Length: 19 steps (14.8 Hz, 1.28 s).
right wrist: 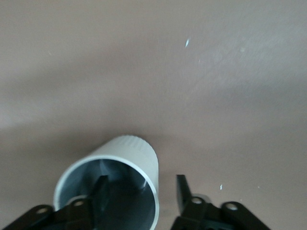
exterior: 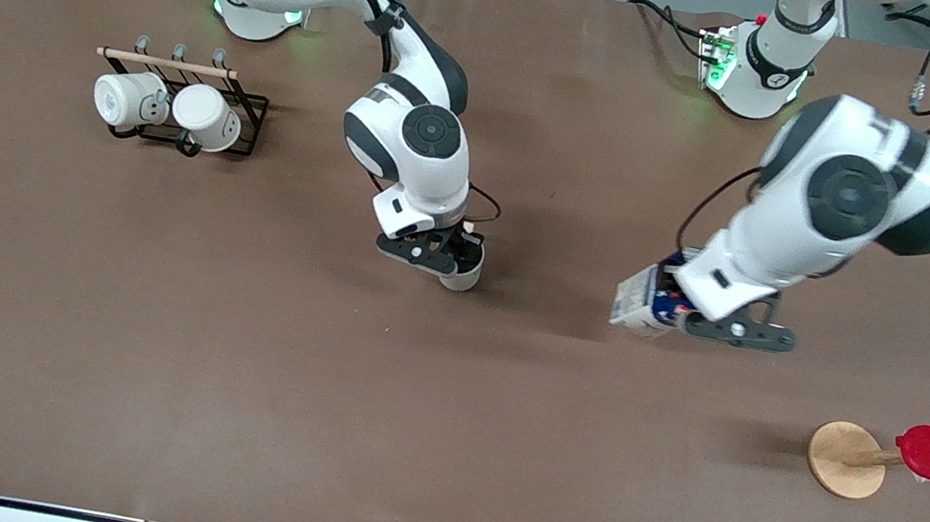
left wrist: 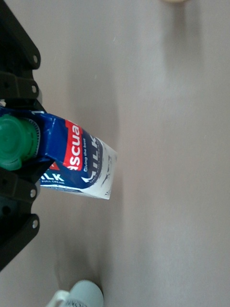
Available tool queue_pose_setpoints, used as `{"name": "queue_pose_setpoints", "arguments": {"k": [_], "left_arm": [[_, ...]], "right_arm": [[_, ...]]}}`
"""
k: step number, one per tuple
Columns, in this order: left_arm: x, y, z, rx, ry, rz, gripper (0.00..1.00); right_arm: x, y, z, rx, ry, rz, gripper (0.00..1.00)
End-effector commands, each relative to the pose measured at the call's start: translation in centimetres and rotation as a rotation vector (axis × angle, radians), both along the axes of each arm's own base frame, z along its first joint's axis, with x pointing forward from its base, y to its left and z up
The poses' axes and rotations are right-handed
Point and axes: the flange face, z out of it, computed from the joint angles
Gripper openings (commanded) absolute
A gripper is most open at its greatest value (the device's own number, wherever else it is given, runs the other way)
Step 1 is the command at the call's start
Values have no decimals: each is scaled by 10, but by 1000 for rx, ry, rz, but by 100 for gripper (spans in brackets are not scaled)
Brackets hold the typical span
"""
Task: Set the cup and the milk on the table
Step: 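Release the mug and retract the right gripper while the left gripper carries milk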
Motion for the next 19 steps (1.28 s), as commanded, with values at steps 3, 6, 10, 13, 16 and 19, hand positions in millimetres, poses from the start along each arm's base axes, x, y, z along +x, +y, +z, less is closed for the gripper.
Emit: {"name": "queue_pose_setpoints", "arguments": {"k": [3, 6, 10, 13, 16, 19], "left_arm": [[-2, -80, -36, 15, 23, 1, 1], [-21, -130, -57, 47, 10, -68, 1], [-45, -163, -65, 55, 24, -121, 1], [-55, -175, -68, 60, 24, -120, 1], [-58, -182, -86, 101, 11, -86, 0], [-48, -185, -89, 93, 1, -29, 0]], "right_arm": [[35, -104, 146, -138, -96, -167, 100], [44, -171, 211, -210, -120, -266, 100], [48, -245, 268, -223, -74, -171, 100], [43, -322, 316, -165, -38, -109, 100], [28, -406, 354, -94, -6, -32, 100], [12, -473, 386, -30, 50, 26, 100]]}}
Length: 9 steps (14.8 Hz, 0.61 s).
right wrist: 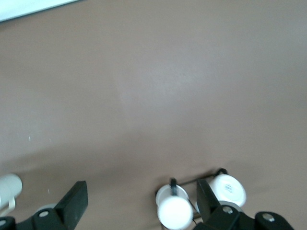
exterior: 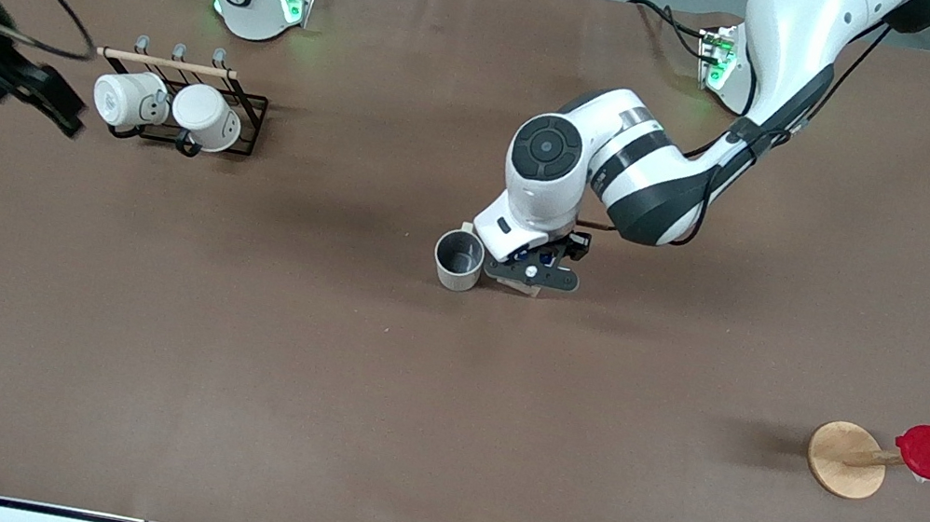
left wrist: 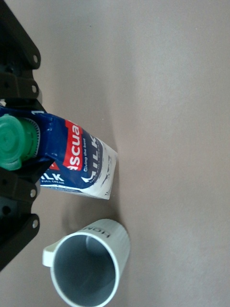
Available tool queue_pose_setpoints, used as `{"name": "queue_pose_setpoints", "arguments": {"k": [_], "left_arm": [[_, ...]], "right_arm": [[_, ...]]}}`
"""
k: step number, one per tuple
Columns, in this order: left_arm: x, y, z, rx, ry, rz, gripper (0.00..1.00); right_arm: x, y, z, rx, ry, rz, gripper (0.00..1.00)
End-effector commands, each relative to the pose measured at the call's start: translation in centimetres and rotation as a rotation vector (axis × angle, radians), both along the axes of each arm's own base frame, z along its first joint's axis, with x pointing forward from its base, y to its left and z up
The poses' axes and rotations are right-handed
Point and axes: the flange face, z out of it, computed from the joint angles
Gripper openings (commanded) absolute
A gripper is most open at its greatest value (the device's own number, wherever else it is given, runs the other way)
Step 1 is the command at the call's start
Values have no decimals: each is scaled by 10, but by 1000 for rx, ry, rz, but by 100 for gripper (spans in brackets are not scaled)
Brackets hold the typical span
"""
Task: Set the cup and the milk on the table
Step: 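Release the mug and retract the right gripper while the left gripper carries milk, then lower the milk carton beside the mug and open the left gripper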
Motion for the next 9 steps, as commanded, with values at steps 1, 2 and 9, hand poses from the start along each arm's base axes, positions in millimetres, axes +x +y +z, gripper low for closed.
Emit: {"name": "queue_pose_setpoints", "arguments": {"k": [1, 2, 9], "left_arm": [[9, -8, -1, 5, -14, 31, 0], [6, -10, -3, 8, -12, 33, 0], [2, -16, -7, 19, -21, 29, 18]], "right_arm": [[-20, -40, 29, 52, 44, 75, 100], [-23, -55, 30, 58, 56, 94, 100], [-21, -75, 29, 53, 53, 134, 100]]}}
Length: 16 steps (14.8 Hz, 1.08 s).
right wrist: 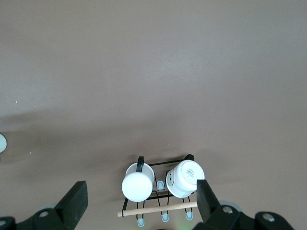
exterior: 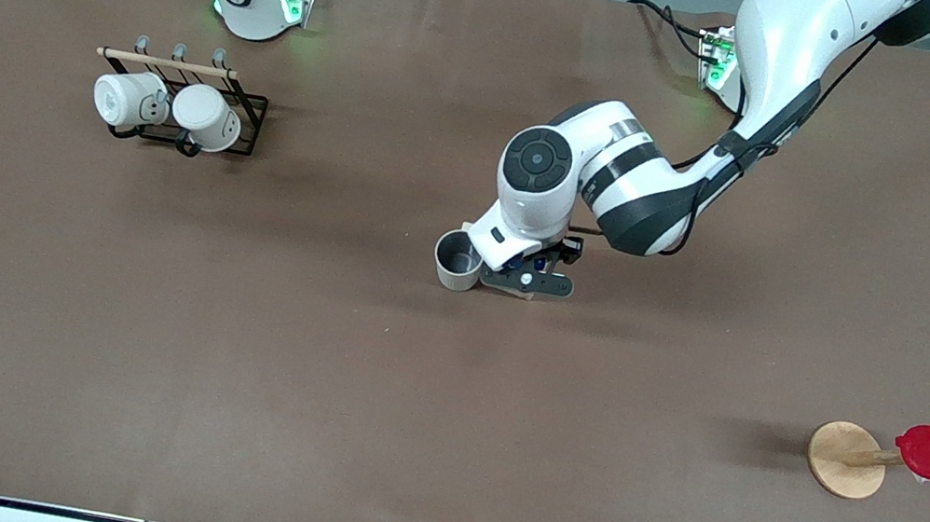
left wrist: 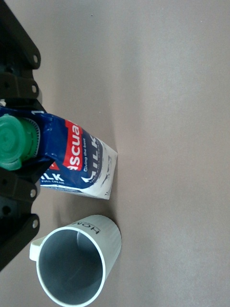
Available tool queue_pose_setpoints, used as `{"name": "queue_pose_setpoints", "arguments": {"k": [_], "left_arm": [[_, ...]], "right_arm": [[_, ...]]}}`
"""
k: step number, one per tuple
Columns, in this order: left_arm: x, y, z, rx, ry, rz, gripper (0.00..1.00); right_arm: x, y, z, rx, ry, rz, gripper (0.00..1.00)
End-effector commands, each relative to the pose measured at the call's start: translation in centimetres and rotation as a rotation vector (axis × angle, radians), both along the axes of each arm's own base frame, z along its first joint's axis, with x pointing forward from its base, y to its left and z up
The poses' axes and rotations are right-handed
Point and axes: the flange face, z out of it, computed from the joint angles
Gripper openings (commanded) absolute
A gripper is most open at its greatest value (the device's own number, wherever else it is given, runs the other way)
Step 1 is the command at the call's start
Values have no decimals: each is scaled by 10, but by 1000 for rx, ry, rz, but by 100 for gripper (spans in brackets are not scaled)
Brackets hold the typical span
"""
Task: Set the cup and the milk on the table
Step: 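Lower the milk carton beside the mug and open the left gripper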
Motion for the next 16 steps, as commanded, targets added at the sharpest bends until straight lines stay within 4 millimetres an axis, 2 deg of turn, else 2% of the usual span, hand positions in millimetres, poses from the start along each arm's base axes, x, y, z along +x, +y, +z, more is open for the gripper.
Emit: {"name": "queue_pose_setpoints", "arguments": {"k": [1, 2, 3, 4, 5, 8, 10, 12, 14, 16], "left_arm": [[0, -7, 1, 20, -19, 9, 24], [0, -7, 1, 20, -19, 9, 36], [2, -5, 1, 23, -20, 10, 58], [4, -3, 0, 26, -24, 9, 85], [6, -1, 0, 33, -32, 8, 100], [8, 2, 9, 26, -44, 16, 100], [8, 2, 42, 4, -85, 26, 100], [8, 9, 82, -50, -95, 64, 100], [18, 38, 124, -93, -112, 137, 100], [20, 66, 147, -94, -113, 160, 100]], "right_arm": [[3, 3, 7, 12, -17, 25, 100], [5, 5, 9, 11, -24, 27, 100], [11, 5, 3, 9, -13, 28, 100], [16, 3, 3, 7, -15, 29, 100], [22, 2, 5, 6, -21, 31, 100], [24, 2, 8, 6, -26, 30, 100], [24, 6, 8, 7, -25, 36, 100], [24, 8, 8, 5, -23, 39, 100], [24, 8, 8, 5, -23, 40, 100], [24, 8, 8, 7, -23, 39, 100]]}}
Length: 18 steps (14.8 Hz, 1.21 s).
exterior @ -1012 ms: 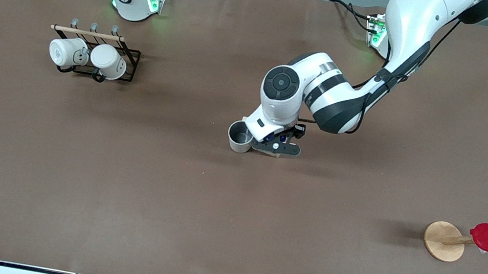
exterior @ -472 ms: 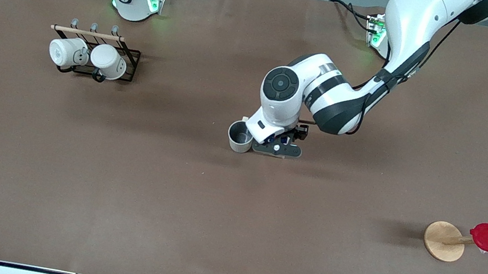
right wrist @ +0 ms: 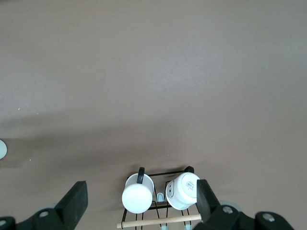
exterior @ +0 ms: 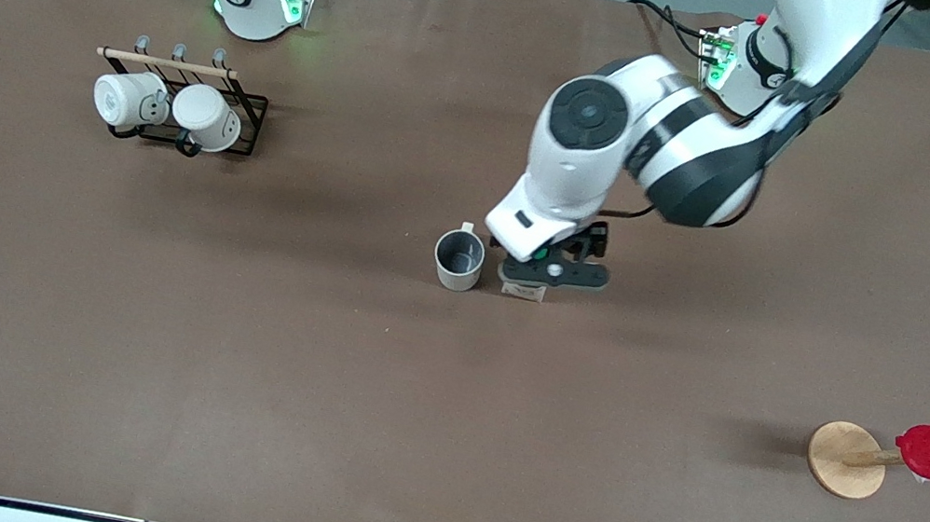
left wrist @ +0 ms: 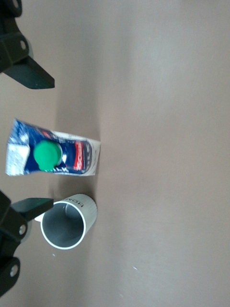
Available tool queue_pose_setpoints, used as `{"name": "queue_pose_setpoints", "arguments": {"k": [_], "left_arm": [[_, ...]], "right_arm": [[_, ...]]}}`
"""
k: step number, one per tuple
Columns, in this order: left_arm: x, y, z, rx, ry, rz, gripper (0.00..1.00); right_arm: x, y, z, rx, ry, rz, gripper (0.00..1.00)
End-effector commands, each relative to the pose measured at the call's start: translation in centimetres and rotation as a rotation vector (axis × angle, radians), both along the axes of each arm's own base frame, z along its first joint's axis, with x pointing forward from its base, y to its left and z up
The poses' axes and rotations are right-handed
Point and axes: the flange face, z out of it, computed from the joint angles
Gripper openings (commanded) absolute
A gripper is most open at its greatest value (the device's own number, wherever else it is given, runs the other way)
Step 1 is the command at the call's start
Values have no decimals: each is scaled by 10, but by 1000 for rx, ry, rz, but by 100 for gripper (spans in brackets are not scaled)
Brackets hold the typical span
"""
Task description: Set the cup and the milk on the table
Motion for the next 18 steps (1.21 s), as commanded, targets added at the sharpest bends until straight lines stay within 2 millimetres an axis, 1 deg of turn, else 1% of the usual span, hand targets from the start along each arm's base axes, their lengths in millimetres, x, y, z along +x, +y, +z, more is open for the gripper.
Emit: {"name": "queue_pose_setpoints", "arguments": {"k": [1, 3, 4, 5, 6, 7, 8, 9, 10, 11, 13, 14, 15, 16, 18], "left_arm": [[1, 49, 40, 11, -28, 44, 100], [11, 93, 63, -4, -41, 66, 100], [14, 119, 73, -22, -35, 56, 100], [18, 146, 87, -59, -34, 64, 100], [22, 170, 97, -88, -36, 76, 100], [30, 200, 108, -102, -52, 94, 100], [32, 215, 115, -108, -63, 77, 100], [31, 224, 123, -115, -75, 40, 100], [32, 244, 125, -109, -79, 21, 100], [28, 259, 127, -104, -81, 5, 100], [21, 304, 131, -122, -89, -1, 100], [19, 320, 134, -118, -94, -39, 100], [15, 331, 134, -112, -90, -87, 100], [13, 335, 129, -95, -72, -128, 100], [14, 336, 129, -44, -54, -146, 100]], "right_arm": [[0, 1, 4, 18, 2, 11, 100], [-1, 2, 4, 18, 0, 9, 100], [-1, 5, 4, 14, 2, 13, 100], [-1, 10, 5, 11, 1, 22, 100], [0, 11, 4, 12, 2, 21, 100], [0, 11, 4, 15, 2, 18, 100], [0, 8, 4, 17, 2, 12, 100], [0, 8, 4, 17, 3, 12, 100], [0, 9, 4, 17, 3, 12, 100], [0, 9, 3, 17, 5, 12, 100], [0, 7, 4, 17, 3, 15, 100], [0, 7, 4, 17, 3, 17, 100], [0, 7, 4, 17, 3, 11, 100], [0, 8, 4, 17, 3, 11, 100], [0, 8, 4, 18, 2, 14, 100]]}}
